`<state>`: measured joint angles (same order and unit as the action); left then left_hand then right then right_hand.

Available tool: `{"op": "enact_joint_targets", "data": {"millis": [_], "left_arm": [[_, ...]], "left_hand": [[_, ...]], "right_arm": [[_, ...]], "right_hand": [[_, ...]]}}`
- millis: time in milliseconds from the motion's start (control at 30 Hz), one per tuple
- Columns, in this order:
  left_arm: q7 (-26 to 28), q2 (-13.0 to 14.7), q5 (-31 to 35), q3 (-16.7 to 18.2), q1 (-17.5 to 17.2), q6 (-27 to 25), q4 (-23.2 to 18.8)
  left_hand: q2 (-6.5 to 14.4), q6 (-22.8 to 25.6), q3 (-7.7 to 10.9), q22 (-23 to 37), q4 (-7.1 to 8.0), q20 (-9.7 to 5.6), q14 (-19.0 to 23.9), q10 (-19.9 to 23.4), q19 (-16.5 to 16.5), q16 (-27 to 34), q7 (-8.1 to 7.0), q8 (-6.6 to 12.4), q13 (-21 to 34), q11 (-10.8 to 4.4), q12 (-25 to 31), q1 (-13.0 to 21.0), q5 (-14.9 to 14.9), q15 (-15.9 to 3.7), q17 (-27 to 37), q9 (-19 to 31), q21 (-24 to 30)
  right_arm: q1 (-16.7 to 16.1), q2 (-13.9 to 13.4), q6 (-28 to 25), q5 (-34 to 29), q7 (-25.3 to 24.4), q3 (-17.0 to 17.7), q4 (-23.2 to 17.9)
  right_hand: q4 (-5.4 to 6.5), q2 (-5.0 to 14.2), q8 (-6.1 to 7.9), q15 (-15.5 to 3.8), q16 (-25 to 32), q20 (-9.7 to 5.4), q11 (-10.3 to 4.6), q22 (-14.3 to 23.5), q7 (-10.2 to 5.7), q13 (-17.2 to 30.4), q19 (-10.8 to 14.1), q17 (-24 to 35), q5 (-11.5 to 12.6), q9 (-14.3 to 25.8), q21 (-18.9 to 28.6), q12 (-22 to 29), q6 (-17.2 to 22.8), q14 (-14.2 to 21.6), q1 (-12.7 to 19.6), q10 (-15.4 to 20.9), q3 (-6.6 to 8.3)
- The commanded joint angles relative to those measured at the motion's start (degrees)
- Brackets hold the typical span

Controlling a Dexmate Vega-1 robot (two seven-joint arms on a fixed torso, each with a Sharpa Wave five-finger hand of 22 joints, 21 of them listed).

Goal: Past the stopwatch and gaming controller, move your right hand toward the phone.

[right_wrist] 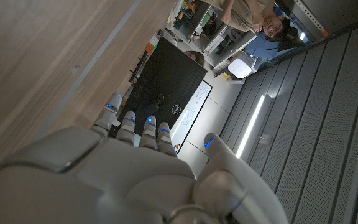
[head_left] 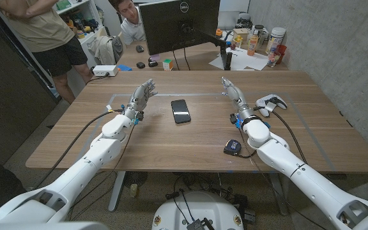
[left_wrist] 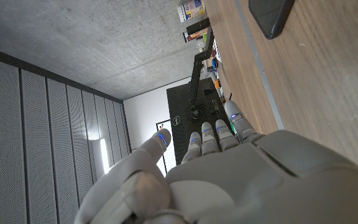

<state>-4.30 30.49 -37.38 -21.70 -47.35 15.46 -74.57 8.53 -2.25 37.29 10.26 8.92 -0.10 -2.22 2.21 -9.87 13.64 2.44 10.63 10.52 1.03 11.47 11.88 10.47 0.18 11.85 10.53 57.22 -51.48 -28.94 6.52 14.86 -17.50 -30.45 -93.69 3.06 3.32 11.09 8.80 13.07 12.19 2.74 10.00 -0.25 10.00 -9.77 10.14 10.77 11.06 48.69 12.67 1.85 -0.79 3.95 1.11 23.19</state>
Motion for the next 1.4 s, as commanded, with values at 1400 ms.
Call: {"op": "enact_joint_targets", "data": {"millis": [1400], "left_arm": [[-5.93, 0.02, -0.42, -0.57, 3.76, 0.94, 6.21]], "left_hand": [[2.94, -0.04, 0.35, 0.24, -0.12, 0.29, -0.57, 0.64, -0.64, 0.30, 0.44, 0.30, 0.29, -0.05, 0.27, 0.31, 0.41, -0.08, 0.08, 0.21, 0.35]], "right_arm": [[8.50, 6.98, -35.15, -50.46, -10.97, -24.28, -4.87]], "right_hand": [[-9.72, 0.81, 0.64, -2.18, -2.16, 0.03, -3.40, 0.18, -5.77, 0.49, -2.41, 0.17, 0.07, 0.24, -5.61, -0.96, 2.26, -2.00, 9.17, -0.81, 3.52]]}}
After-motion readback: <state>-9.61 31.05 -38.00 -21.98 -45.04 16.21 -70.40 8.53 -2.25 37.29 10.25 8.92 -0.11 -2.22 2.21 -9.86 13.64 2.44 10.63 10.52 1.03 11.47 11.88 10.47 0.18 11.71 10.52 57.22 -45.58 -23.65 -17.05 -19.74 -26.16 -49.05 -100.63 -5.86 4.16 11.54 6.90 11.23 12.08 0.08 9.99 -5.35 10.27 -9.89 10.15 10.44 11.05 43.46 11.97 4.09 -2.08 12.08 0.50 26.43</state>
